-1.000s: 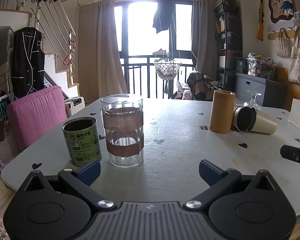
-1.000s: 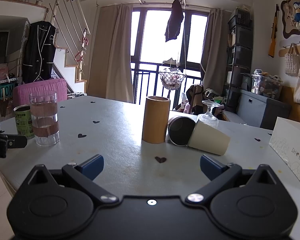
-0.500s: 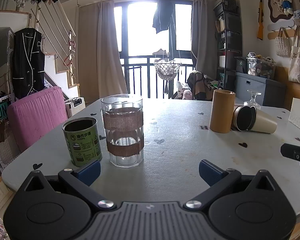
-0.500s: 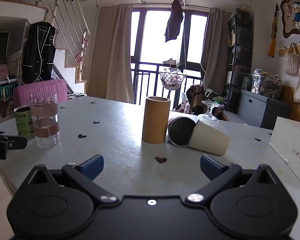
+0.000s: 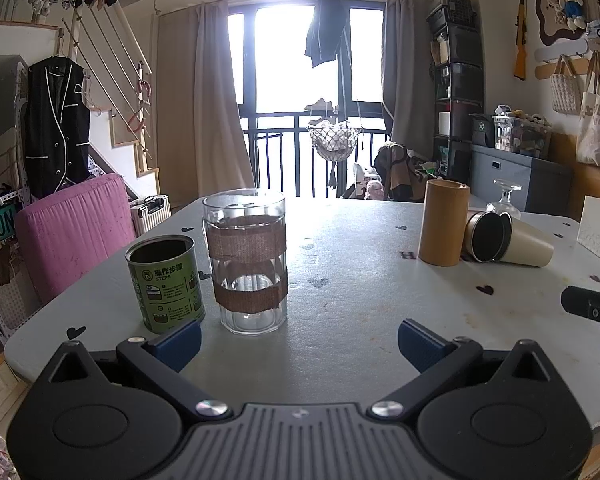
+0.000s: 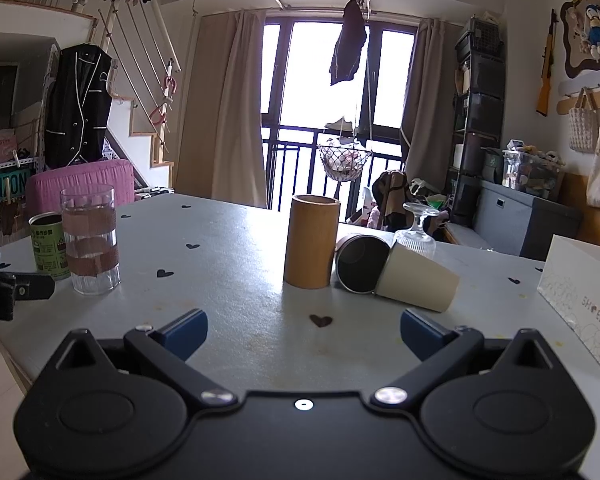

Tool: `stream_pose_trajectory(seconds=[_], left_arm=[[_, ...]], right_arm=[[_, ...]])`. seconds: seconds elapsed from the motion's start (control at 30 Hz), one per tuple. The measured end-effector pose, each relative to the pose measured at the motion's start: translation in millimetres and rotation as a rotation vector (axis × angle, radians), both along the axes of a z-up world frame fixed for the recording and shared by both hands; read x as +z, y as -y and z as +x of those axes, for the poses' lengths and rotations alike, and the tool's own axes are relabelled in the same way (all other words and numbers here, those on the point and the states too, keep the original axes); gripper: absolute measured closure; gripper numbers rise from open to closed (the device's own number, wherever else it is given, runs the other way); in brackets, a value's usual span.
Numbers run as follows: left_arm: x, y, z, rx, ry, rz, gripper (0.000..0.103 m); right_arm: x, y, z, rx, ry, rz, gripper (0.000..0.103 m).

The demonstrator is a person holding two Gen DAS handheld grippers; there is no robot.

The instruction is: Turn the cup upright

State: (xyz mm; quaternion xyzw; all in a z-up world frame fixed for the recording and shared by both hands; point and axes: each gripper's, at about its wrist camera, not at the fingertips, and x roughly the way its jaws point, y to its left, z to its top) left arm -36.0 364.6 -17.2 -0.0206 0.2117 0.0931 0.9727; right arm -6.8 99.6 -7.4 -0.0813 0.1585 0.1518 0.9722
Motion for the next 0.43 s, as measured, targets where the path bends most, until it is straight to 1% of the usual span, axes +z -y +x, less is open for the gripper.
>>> stream_pose_trajectory(seconds=[0.43], left_arm=[[-0.3, 2.6, -0.3, 0.002, -0.004, 0.003, 0.0]], right_arm=[[-0.3, -0.3, -0.2, -0.001, 0.001, 0.0, 0.0]])
